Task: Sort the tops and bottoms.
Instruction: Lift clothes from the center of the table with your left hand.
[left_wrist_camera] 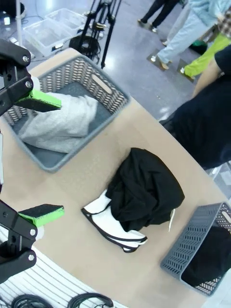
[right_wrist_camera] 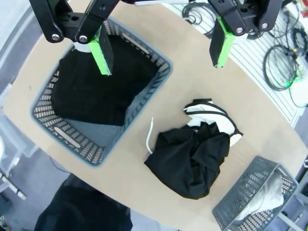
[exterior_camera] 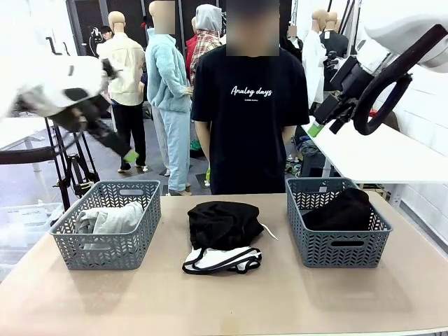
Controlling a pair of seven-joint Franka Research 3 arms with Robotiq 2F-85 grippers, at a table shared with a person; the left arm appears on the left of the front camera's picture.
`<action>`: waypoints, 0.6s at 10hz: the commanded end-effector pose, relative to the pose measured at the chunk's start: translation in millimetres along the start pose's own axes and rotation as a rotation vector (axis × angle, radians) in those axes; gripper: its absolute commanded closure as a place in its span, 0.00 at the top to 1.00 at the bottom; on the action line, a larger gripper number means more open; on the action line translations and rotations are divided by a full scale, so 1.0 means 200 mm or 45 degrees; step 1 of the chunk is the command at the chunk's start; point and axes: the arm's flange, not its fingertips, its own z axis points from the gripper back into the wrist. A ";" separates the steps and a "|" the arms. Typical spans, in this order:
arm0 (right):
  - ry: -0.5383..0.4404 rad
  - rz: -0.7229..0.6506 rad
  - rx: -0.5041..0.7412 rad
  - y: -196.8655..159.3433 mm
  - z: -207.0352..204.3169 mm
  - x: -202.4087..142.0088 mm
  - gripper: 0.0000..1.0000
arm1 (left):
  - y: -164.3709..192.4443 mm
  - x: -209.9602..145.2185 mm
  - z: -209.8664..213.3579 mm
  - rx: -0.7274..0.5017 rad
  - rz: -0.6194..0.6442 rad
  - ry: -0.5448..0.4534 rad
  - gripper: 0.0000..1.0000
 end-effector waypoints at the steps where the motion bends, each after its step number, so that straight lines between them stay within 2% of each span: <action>1: 0.008 -0.011 -0.019 0.01 -0.02 -0.02 1.00 | 0.08 0.19 -0.23 -0.012 -0.046 0.073 1.00; 4: 0.008 -0.011 -0.019 0.01 -0.02 -0.02 1.00 | 0.08 0.32 -0.63 -0.059 0.008 0.172 1.00; 5: 0.008 -0.011 -0.019 0.01 -0.02 -0.02 1.00 | 0.06 0.33 -0.71 -0.035 -0.012 0.209 1.00; 6: 0.008 -0.011 -0.019 0.01 -0.02 -0.02 1.00 | 0.06 0.31 -0.70 -0.031 0.014 0.273 1.00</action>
